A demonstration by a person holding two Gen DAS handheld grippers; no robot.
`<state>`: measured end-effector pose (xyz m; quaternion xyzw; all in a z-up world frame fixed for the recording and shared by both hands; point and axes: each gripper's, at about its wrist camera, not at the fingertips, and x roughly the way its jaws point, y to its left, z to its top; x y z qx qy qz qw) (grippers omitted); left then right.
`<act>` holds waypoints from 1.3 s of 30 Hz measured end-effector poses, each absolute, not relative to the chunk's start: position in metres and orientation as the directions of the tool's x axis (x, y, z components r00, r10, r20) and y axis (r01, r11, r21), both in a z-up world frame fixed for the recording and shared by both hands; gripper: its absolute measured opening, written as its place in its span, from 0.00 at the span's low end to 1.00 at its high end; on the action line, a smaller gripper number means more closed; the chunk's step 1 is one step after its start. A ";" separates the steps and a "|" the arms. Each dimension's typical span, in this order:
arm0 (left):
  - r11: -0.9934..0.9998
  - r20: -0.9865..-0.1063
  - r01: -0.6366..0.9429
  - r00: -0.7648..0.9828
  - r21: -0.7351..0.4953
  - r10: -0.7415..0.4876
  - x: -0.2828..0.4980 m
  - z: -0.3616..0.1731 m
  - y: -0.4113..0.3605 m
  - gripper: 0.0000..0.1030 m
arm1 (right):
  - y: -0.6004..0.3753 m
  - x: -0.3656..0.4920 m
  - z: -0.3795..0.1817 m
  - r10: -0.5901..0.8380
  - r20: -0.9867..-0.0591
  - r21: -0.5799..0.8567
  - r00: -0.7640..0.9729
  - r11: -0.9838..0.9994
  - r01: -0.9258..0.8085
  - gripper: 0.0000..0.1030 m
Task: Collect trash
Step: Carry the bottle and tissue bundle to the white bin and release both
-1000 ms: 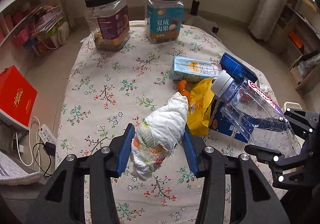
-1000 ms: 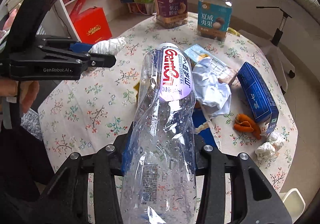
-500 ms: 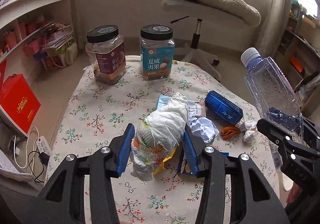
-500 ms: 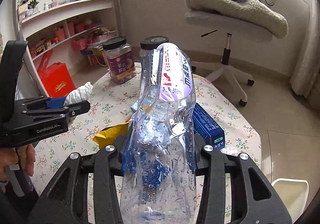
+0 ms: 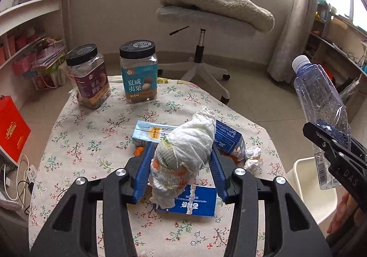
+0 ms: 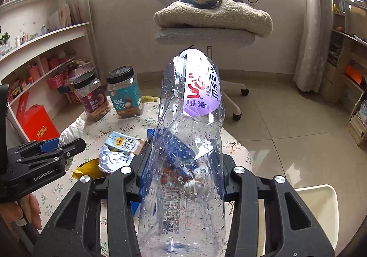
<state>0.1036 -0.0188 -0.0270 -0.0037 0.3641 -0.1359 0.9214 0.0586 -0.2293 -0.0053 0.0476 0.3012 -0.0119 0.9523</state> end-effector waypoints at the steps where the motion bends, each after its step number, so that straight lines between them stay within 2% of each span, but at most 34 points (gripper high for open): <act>1: 0.961 -0.668 0.255 0.698 -0.107 -0.259 0.103 -0.026 -0.024 0.46 | -0.236 0.056 -0.005 -0.009 -0.574 0.088 0.819 0.993 0.072 0.40; 8: 0.947 -0.657 0.301 0.693 -0.110 -0.297 0.098 -0.026 -0.057 0.46 | -0.289 0.038 -0.003 -0.118 -0.581 0.118 0.805 0.967 0.227 0.40; 20: 0.896 -0.660 0.429 0.642 -0.114 -0.391 0.085 -0.026 -0.138 0.46 | -0.378 0.000 -0.012 -0.280 -0.649 0.148 0.708 0.866 0.478 0.43; 21: 0.889 -0.660 0.442 0.635 -0.117 -0.402 0.083 -0.026 -0.146 0.46 | -0.384 -0.004 -0.012 -0.296 -0.650 0.146 0.700 0.855 0.497 0.46; 24: 0.867 -0.657 0.483 0.616 -0.121 -0.435 0.077 -0.025 -0.171 0.46 | -0.399 -0.019 -0.007 -0.359 -0.625 0.137 0.693 0.824 0.551 0.73; 25: 0.859 -0.657 0.497 0.609 -0.121 -0.445 0.075 -0.026 -0.179 0.46 | -0.404 -0.024 -0.004 -0.385 -0.613 0.130 0.690 0.812 0.569 0.76; 31: 0.812 -0.669 0.571 0.558 -0.120 -0.491 0.062 -0.033 -0.226 0.46 | -0.439 -0.052 0.001 -0.459 -0.595 0.152 0.659 0.741 0.654 0.83; 39: 0.753 -0.684 0.639 0.478 -0.160 -0.551 0.047 -0.042 -0.283 0.46 | -0.479 -0.086 0.007 -0.517 -0.579 0.222 0.631 0.645 0.732 0.87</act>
